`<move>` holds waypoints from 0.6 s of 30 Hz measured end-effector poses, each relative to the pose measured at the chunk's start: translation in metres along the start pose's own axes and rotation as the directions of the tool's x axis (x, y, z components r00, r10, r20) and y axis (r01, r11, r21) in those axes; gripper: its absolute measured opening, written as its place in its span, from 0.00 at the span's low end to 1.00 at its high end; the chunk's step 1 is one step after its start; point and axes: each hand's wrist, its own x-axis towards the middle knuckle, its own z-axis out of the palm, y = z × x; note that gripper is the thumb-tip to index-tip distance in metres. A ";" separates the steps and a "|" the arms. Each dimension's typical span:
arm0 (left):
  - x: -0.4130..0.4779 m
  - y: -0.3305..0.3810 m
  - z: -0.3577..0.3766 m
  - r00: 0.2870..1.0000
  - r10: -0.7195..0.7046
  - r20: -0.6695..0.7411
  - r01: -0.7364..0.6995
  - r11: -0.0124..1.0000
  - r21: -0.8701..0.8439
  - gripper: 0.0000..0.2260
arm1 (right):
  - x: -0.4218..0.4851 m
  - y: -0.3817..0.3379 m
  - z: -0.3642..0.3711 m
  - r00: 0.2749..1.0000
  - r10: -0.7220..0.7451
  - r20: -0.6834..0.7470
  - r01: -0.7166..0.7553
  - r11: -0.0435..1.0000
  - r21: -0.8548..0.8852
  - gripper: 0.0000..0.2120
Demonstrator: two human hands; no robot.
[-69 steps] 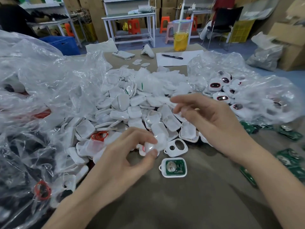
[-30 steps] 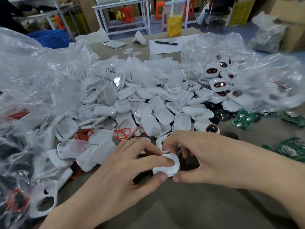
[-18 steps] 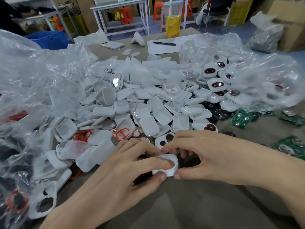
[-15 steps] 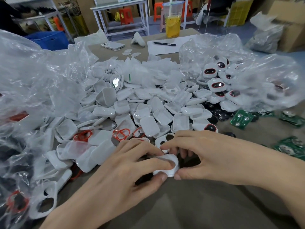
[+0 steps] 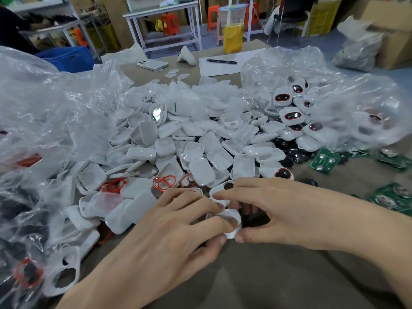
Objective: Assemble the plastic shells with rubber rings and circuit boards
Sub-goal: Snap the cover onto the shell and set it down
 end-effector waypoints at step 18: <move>-0.006 0.007 0.006 0.996 -0.092 0.007 0.092 0.994 -0.064 0.10 | -0.009 -0.005 0.011 0.995 0.060 -0.082 -0.061 0.998 -0.010 0.39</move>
